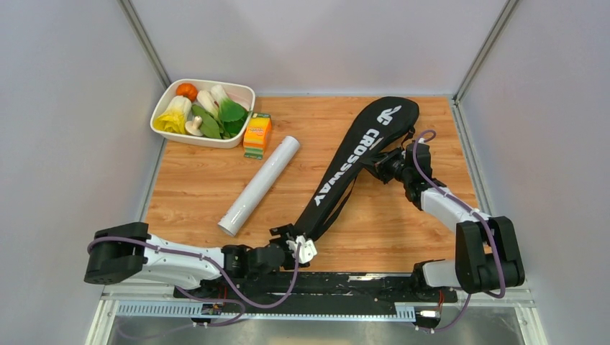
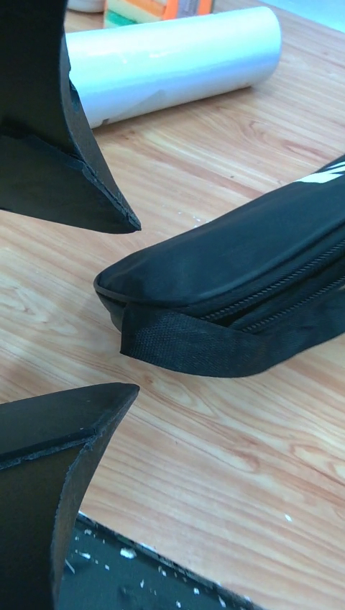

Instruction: Pack up the badminton gear

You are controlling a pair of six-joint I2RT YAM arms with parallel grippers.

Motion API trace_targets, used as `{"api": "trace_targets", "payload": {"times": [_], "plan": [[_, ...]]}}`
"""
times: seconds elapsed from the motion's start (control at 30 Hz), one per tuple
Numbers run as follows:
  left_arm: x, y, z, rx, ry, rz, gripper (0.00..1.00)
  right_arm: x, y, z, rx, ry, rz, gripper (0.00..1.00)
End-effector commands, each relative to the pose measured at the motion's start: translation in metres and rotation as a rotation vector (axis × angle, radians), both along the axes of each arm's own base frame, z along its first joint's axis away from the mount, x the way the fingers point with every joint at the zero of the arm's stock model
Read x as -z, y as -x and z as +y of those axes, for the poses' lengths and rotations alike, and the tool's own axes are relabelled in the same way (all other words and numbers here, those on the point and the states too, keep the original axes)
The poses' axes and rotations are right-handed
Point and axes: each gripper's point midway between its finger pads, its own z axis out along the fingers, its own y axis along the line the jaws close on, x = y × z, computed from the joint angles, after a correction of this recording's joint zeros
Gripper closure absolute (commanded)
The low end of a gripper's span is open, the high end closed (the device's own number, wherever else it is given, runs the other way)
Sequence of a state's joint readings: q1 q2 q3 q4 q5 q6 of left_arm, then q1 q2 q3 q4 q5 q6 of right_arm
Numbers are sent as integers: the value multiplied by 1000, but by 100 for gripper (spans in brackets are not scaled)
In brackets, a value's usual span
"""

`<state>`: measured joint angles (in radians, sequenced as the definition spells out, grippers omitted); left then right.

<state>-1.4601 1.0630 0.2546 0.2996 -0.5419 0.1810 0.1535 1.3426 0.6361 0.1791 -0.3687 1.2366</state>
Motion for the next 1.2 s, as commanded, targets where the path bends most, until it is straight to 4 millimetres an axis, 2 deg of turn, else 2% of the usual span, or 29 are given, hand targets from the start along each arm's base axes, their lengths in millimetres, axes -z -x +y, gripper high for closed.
{"api": "trace_targets", "payload": {"times": [0.0,0.17,0.27,0.3,0.33,0.37,0.43,0.5,0.53,0.57,0.6,0.63,0.7,0.83,0.93,0.97,1.1,1.17], "plan": [[-9,-7,-5,-74,128,-10,18,-43,-8,4,-5,-76,-119,100],[-13,-14,2,-106,126,-52,24,-41,-5,6,-16,-80,-117,100],[-19,-15,2,-107,139,-60,46,-37,-2,6,-27,-74,-123,100],[-23,-15,2,-109,157,-59,58,-35,-1,6,-37,-62,-128,100],[-24,-15,4,-112,156,-57,64,-33,0,6,-52,-41,-141,98],[-30,-17,5,-127,184,-49,78,-30,1,6,-70,-11,-158,95],[-38,-23,11,-171,227,-17,86,-23,0,3,-111,95,-208,84],[-43,-28,18,-205,250,16,92,-7,0,-4,-148,212,-211,74],[-52,-29,18,-205,286,26,95,-6,1,-6,-166,246,-232,68],[-51,-33,24,-232,285,42,99,-9,0,-9,-181,271,-258,63],[-59,-34,24,-241,323,62,99,-13,-1,-14,-186,303,-285,58],[-57,-37,29,-264,306,76,100,-21,-3,-19,-188,338,-322,54],[-65,-42,30,-286,315,111,100,-40,-9,-32,-173,432,-388,46],[-66,-44,31,-312,274,181,100,-58,-24,-82,-44,686,-434,43],[-71,-44,29,-326,281,232,100,-55,-27,-110,-18,837,-467,47],[-75,-45,30,-335,289,242,100,-52,-28,-128,18,864,-447,49],[-92,-47,33,-356,370,299,100,-38,-33,-166,43,811,-391,53],[-100,-48,37,-369,404,321,100,-28,-37,-171,13,748,-369,53]]}}
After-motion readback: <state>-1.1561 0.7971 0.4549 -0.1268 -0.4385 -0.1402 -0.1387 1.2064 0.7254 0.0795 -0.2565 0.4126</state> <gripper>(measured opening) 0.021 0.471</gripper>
